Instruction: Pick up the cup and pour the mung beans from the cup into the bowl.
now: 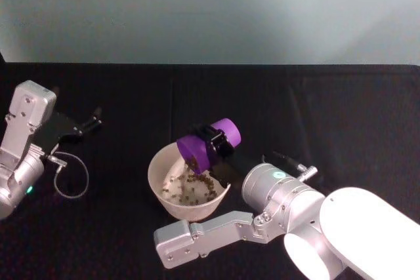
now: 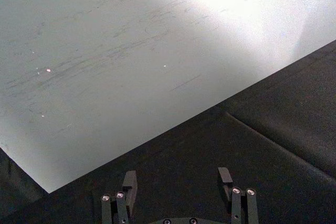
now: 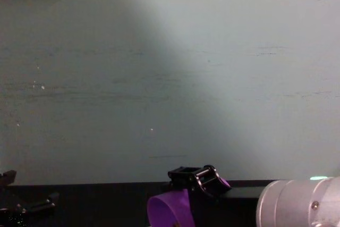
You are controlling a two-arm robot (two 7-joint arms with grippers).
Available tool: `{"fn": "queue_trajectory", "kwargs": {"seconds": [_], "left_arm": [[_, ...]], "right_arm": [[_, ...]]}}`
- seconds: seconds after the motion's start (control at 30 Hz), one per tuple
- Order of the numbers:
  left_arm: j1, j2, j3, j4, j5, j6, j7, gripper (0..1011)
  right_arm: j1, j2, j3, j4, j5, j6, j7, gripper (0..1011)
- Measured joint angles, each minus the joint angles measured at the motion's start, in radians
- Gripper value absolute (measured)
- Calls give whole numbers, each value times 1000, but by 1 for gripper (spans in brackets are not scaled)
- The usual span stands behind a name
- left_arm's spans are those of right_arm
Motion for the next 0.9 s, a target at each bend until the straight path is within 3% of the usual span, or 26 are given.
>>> {"fn": "queue_trajectory", "kwargs": {"seconds": [0.9], "left_arm": [[0,0,0,0,0,0,0,1000]], "right_arm": [[3,2,-6,-5,-25,5,8,726]]}}
